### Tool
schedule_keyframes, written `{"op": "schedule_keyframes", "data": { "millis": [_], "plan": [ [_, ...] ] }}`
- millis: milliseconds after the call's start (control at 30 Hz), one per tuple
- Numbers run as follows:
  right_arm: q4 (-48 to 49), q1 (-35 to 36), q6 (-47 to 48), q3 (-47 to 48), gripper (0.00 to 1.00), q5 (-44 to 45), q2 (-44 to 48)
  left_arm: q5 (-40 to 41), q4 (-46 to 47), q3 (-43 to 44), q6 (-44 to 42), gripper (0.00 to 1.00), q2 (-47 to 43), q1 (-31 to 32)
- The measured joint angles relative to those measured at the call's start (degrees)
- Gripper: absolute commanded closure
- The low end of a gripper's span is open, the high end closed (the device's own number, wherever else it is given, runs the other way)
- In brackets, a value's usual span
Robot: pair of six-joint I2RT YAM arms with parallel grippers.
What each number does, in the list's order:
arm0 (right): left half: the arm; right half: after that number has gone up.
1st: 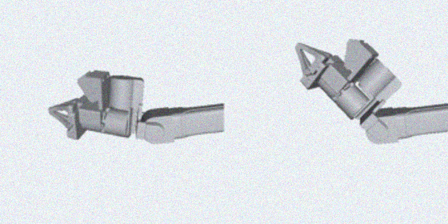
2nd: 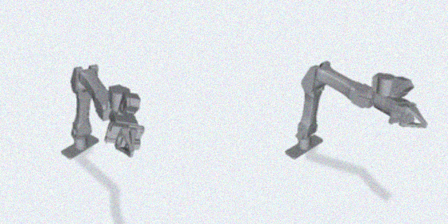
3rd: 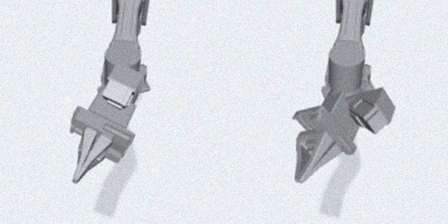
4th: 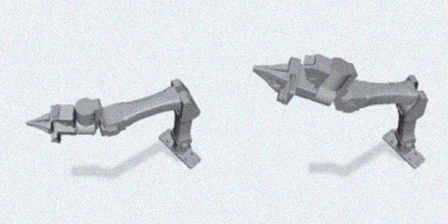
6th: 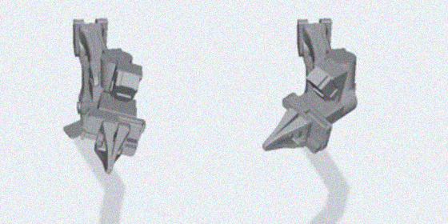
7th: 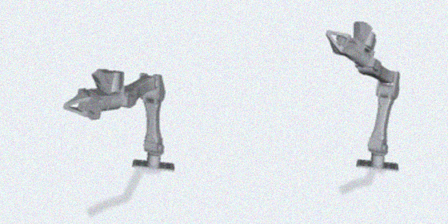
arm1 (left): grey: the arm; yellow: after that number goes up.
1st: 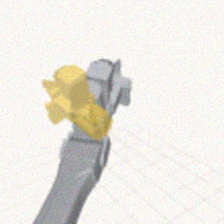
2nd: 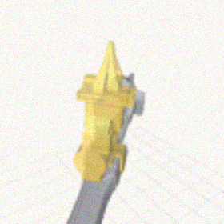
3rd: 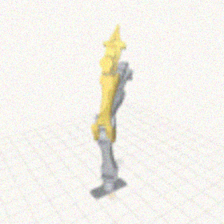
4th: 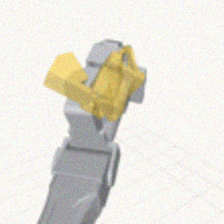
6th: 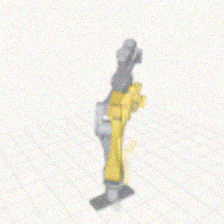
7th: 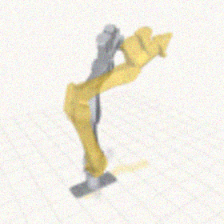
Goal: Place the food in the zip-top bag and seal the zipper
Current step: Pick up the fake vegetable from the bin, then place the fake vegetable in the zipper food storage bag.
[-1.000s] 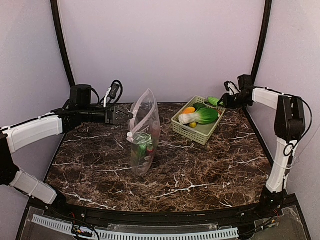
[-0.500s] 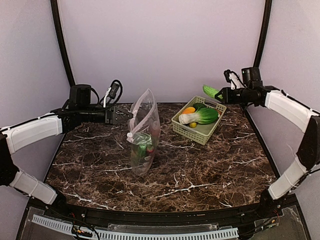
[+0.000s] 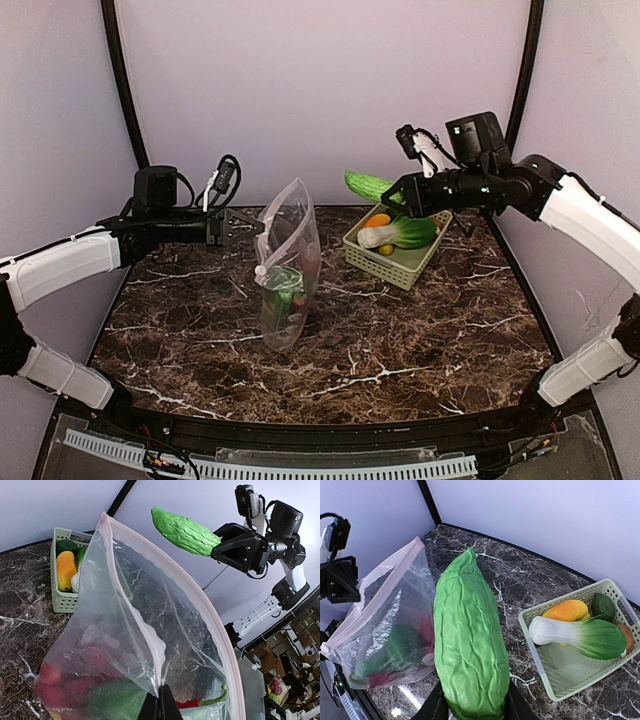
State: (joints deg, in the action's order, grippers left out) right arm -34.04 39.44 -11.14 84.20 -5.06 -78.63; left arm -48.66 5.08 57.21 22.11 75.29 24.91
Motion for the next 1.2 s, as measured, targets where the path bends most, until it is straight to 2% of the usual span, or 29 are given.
{"op": "schedule_keyframes", "data": {
  "millis": [267,467,733,1200],
  "plan": [
    [-13.7,14.6,3.6,22.5,0.73,8.0,-12.3,-0.9,2.3,-1.0,1.6,0.99,0.0,0.6],
    [-24.0,19.4,6.0,36.3,0.73,12.7,-19.7,-0.4,2.4,-1.0,1.5,0.99,0.0,1.9],
    [-33.0,22.1,6.2,38.9,0.73,16.1,-21.8,0.2,1.4,-1.0,0.3,0.99,0.0,3.8],
    [-41.7,22.8,2.7,38.9,0.72,17.6,-23.5,2.0,-0.7,-0.9,-2.1,0.99,0.0,7.7]
  ]
}}
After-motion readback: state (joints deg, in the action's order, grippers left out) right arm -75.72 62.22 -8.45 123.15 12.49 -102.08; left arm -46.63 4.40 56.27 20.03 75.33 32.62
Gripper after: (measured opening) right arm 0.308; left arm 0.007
